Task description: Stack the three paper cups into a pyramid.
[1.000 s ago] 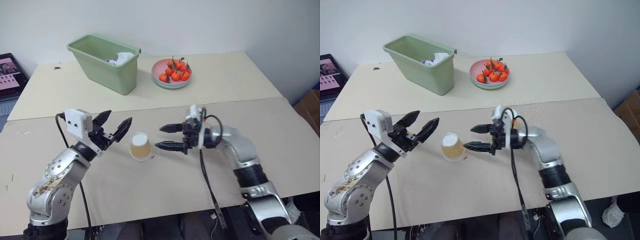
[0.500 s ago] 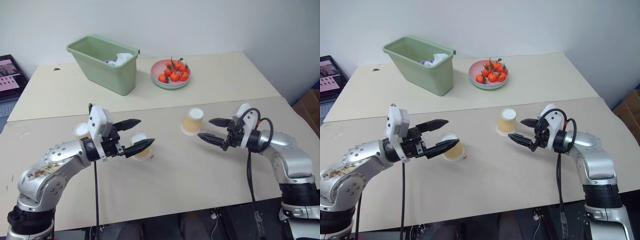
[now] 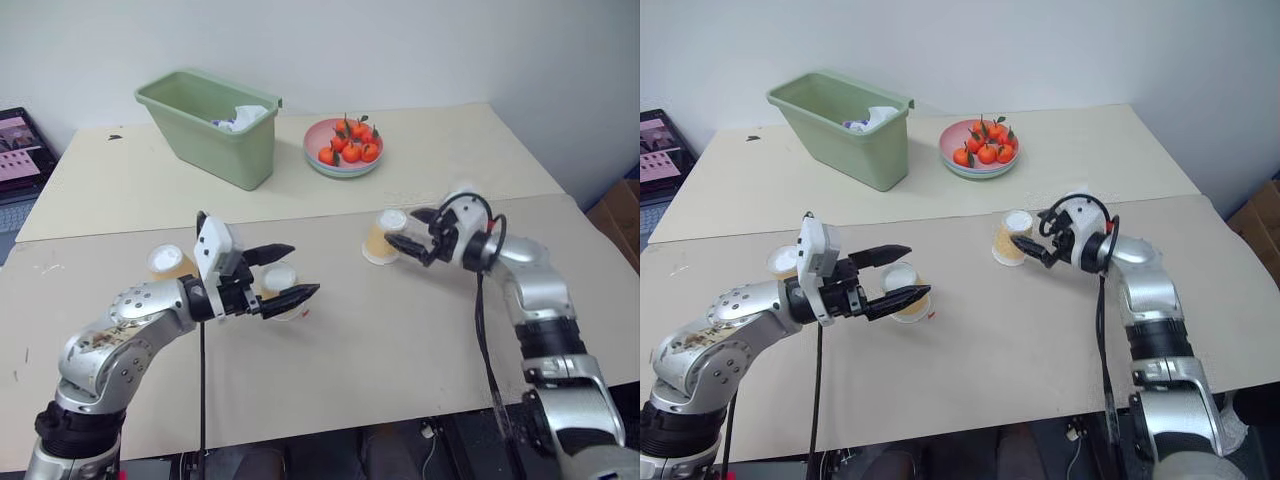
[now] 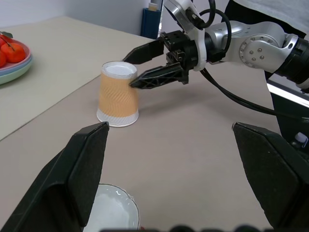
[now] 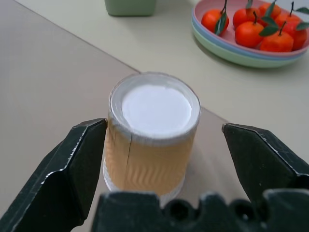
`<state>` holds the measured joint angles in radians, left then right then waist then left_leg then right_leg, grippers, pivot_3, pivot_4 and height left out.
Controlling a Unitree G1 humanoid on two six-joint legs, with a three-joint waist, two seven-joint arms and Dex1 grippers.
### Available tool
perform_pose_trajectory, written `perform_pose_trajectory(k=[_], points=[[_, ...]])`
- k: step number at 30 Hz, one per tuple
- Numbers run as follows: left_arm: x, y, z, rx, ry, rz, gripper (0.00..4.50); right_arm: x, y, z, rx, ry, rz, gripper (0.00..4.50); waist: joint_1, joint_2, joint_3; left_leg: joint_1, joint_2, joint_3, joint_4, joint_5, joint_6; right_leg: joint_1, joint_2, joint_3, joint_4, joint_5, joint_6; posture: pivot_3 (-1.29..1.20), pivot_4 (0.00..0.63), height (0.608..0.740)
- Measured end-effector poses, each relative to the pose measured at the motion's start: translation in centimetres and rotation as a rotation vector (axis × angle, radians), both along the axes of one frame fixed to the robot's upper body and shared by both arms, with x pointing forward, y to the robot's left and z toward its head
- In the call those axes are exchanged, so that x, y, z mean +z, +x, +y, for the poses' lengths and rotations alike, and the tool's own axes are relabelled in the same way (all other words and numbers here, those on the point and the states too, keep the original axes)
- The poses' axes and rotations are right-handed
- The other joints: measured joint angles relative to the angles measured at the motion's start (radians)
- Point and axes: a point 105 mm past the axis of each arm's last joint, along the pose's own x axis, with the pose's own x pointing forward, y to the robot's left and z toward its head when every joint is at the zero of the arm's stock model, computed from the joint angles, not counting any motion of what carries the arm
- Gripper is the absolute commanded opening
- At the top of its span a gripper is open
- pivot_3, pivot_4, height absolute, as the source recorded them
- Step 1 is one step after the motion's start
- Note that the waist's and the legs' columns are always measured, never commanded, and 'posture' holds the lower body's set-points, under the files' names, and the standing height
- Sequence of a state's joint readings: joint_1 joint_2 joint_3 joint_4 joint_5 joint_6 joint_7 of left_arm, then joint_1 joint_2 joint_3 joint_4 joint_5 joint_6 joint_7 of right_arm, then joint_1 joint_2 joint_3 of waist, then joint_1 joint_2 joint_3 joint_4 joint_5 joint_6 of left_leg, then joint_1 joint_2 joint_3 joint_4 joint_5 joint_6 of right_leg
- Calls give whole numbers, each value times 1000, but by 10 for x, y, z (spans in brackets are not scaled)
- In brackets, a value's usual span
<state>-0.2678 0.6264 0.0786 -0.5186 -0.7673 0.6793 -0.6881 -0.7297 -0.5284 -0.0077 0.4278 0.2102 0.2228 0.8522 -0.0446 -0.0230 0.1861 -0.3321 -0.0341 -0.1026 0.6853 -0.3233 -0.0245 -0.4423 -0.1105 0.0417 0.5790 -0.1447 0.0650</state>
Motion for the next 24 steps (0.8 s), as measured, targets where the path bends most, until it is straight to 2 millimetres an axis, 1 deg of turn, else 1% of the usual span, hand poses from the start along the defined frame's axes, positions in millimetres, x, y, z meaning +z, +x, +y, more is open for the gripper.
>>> perform_pose_trajectory(k=[5,8,10,11,12,13,15,19,24], points=[[-3,2,7,56,-20,17,4362,-13,2,8,33,17,39,4445,1,0,0,-1,0,0,0,0,0,-1,0,0,0,0,0,0,150,728],[-6,2,9,76,-29,26,4362,-15,4,12,46,20,46,4445,0,0,0,-1,0,0,0,0,-1,-2,0,0,0,0,0,0,150,728],[-4,2,11,89,-33,19,4362,-13,6,13,51,20,38,3945,-1,0,0,-1,0,0,0,0,-1,-2,0,0,1,1,0,0,150,728],[-3,2,12,96,-35,18,4362,-12,7,14,51,23,32,3868,-2,0,0,-1,0,0,0,0,-1,-2,0,0,1,1,0,0,150,728],[-3,2,13,104,-37,16,4362,-12,7,15,52,25,26,3352,-2,0,0,-1,0,0,0,0,-1,-2,0,0,0,1,0,0,150,728],[-3,3,15,115,-38,16,4362,-12,8,15,52,29,25,3032,-3,0,0,-1,0,0,0,0,-1,-2,0,0,0,1,0,0,150,728],[-4,3,19,149,-47,23,4362,-13,10,18,53,40,25,2643,-4,0,0,-1,0,0,0,0,-1,-2,0,0,1,1,0,0,150,728],[-1,-1,33,231,-80,27,4362,-12,13,18,41,45,28,2639,-2,0,0,-2,0,0,0,0,-1,-3,0,0,1,1,0,0,150,728],[-11,-14,51,322,-79,67,4362,-14,7,17,80,28,34,2639,-1,0,0,-2,0,0,0,0,-1,-3,0,0,1,1,0,0,150,728]])
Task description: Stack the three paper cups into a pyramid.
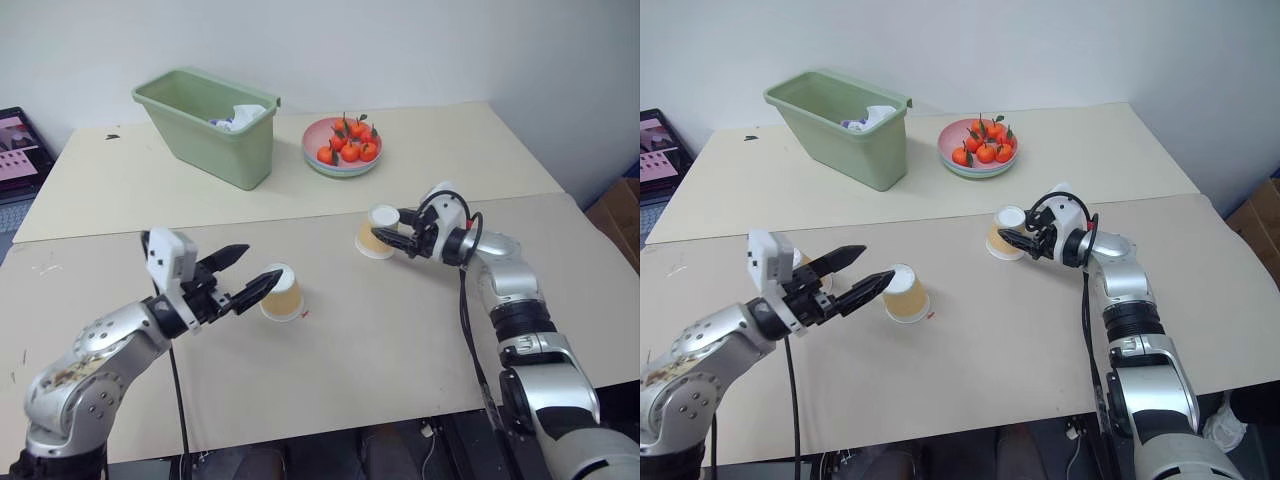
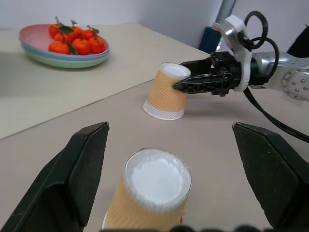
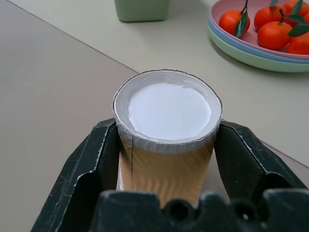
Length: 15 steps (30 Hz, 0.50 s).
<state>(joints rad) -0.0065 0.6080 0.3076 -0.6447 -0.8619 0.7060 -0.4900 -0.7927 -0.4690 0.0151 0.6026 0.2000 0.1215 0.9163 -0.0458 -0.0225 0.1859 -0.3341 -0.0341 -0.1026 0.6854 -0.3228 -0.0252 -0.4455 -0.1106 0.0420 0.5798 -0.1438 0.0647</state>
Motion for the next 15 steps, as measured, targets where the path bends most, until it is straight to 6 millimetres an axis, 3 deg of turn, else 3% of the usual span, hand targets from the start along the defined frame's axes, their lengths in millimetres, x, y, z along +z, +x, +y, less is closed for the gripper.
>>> perform_pose_trajectory(k=[3,6,7,11,15], points=[[-4,-9,8,43,5,18,4362,-4,-19,-2,90,-30,18,2639,6,0,0,0,0,0,0,0,0,0,0,0,0,0,0,0,150,728],[-8,-17,13,83,9,34,4362,-13,-62,9,294,-64,69,2639,7,1,-1,0,0,0,0,-1,1,1,0,0,0,0,0,0,150,728],[-9,-17,14,89,10,39,4362,-15,-68,14,329,-70,76,2639,6,1,-1,1,0,0,0,-1,1,2,0,0,0,0,0,0,150,728],[-7,-17,13,98,5,28,4362,-20,-80,39,424,-57,118,2639,-4,0,-1,12,1,1,0,-1,2,10,1,1,-1,-1,-1,0,150,728],[-7,-17,13,106,-4,32,4362,-21,-82,65,478,-16,126,2639,-1,0,-1,13,2,1,0,-1,1,10,2,1,1,0,-3,0,150,728]])
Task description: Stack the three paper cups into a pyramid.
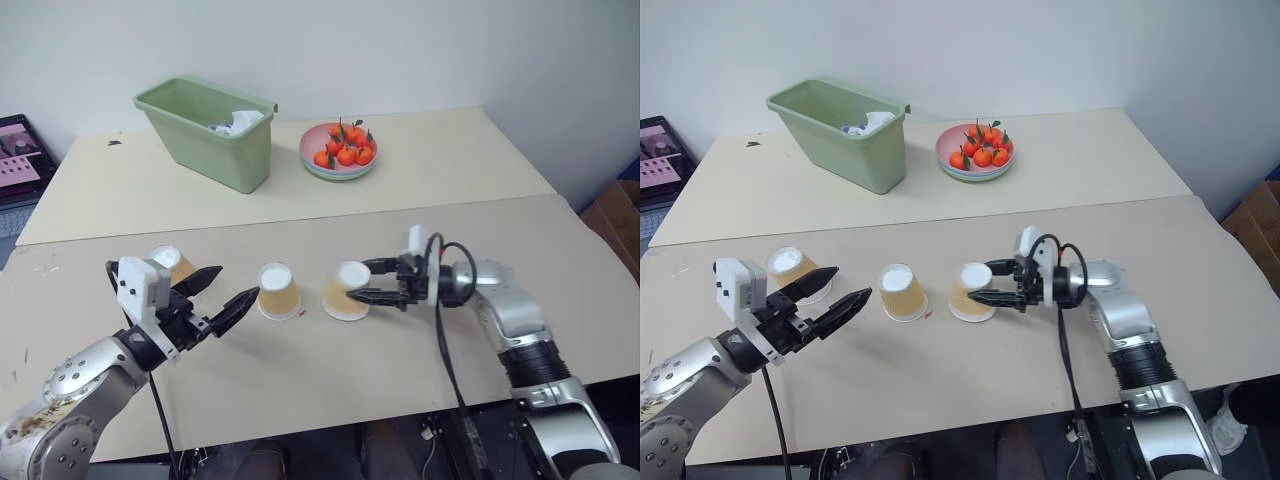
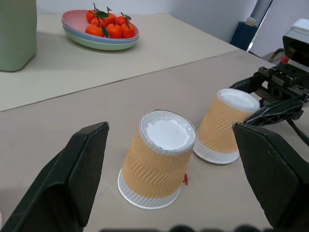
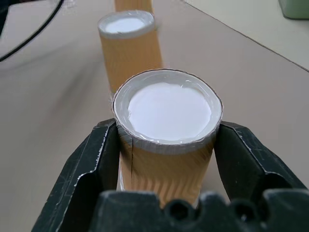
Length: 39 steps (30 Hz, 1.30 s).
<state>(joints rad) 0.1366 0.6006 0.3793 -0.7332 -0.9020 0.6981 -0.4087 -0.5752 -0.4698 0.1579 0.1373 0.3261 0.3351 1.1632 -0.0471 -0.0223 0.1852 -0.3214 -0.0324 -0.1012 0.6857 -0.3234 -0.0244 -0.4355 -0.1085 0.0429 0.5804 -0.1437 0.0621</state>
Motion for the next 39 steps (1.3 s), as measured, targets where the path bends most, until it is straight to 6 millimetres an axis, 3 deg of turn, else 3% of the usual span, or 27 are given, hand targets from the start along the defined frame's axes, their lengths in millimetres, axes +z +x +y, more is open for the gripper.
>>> perform_pose_trajectory(k=[4,11,13,16,32,39], points=[[0,1,-2,-3,-4,1,4362,5,1,14,26,7,-18,2639,3,0,0,0,0,0,0,0,-1,0,0,0,0,1,-1,0,150,728],[1,3,-3,9,-7,-6,4362,3,5,13,10,2,-13,2639,5,0,0,-1,0,0,0,0,-1,-1,0,0,0,1,-1,0,150,728],[1,3,-4,7,-8,-6,4362,3,7,12,-2,-10,-27,3624,3,0,0,-1,0,0,0,0,-1,-1,0,0,0,1,-1,0,150,728],[2,4,-5,6,-8,-9,4362,3,8,11,-8,-9,-36,4439,2,0,0,-1,0,0,0,0,-1,-1,0,0,0,1,-1,0,150,728],[7,9,-11,-1,-31,-39,4362,-5,5,12,2,-8,31,4478,3,0,0,-1,0,0,0,0,-1,-1,0,0,0,1,-1,0,150,728],[9,14,-5,30,-98,-31,4362,5,6,-5,-22,7,42,4478,3,0,0,-1,0,0,0,0,-1,-1,0,0,0,1,-1,0,150,728]])
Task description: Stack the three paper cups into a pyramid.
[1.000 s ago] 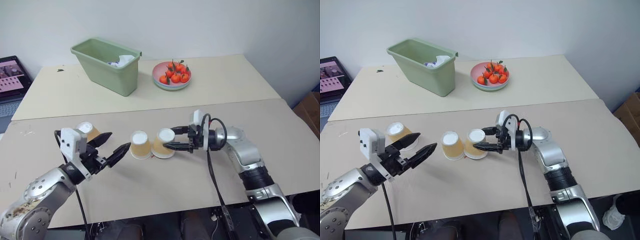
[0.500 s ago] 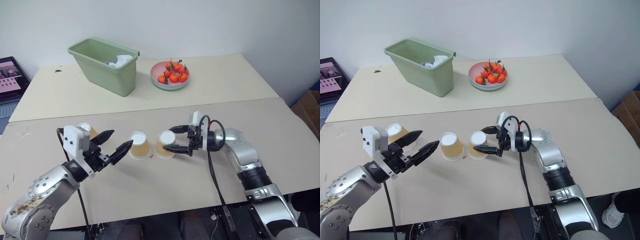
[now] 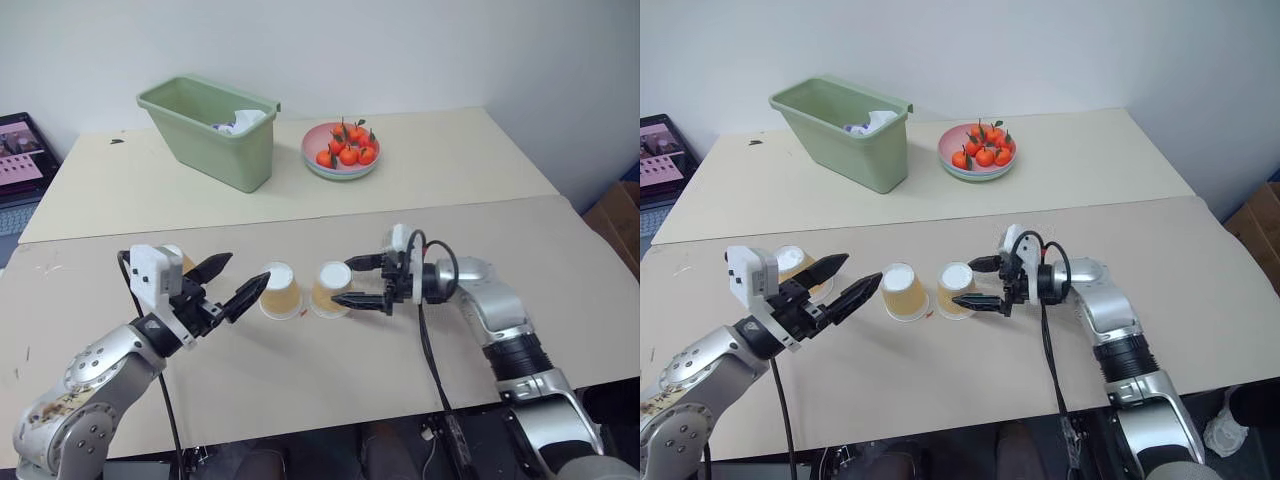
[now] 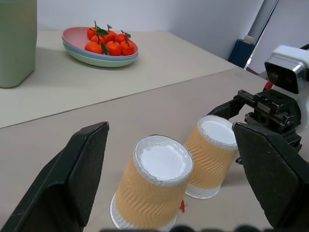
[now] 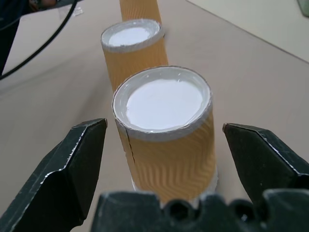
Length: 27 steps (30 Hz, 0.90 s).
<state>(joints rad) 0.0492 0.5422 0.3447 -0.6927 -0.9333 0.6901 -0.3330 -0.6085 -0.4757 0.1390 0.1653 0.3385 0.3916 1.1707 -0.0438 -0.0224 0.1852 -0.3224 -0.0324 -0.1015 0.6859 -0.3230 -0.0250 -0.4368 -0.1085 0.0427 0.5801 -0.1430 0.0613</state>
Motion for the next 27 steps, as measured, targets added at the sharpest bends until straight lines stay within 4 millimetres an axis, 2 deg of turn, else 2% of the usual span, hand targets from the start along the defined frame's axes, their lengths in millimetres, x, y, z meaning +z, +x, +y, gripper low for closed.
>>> perform_pose_trajectory(k=[3,7,10,12,18,22,27], points=[[0,5,7,29,-21,7,4362,0,1,-2,-9,-3,0,4478,0,0,0,0,0,0,0,0,0,0,0,0,0,0,0,0,150,728],[6,8,7,29,-25,-13,4362,-1,-1,3,10,2,5,4478,0,0,0,0,0,0,0,0,0,0,0,0,0,0,0,0,150,728],[6,9,6,27,-25,-13,4362,-1,0,-2,3,-18,-8,4478,1,0,0,-1,0,0,0,0,0,0,0,0,0,0,0,0,150,728],[5,9,6,27,-25,-11,4362,0,1,-12,-9,-46,-16,4478,2,0,0,-1,0,0,0,0,0,0,0,0,-1,0,0,0,150,728],[-3,5,12,46,-25,19,4362,16,2,-64,-108,-72,-34,4478,6,0,0,-1,0,0,0,0,0,0,0,0,-1,0,0,0,150,728],[-1,4,12,41,-27,10,4362,26,4,-85,-184,-51,-42,4478,0,0,0,0,0,0,0,0,0,0,0,0,-1,0,0,0,150,728],[-2,5,8,10,-28,8,4362,30,10,-96,-269,-51,-64,4478,2,0,0,0,0,1,0,0,0,1,0,0,-1,0,0,0,150,728]])
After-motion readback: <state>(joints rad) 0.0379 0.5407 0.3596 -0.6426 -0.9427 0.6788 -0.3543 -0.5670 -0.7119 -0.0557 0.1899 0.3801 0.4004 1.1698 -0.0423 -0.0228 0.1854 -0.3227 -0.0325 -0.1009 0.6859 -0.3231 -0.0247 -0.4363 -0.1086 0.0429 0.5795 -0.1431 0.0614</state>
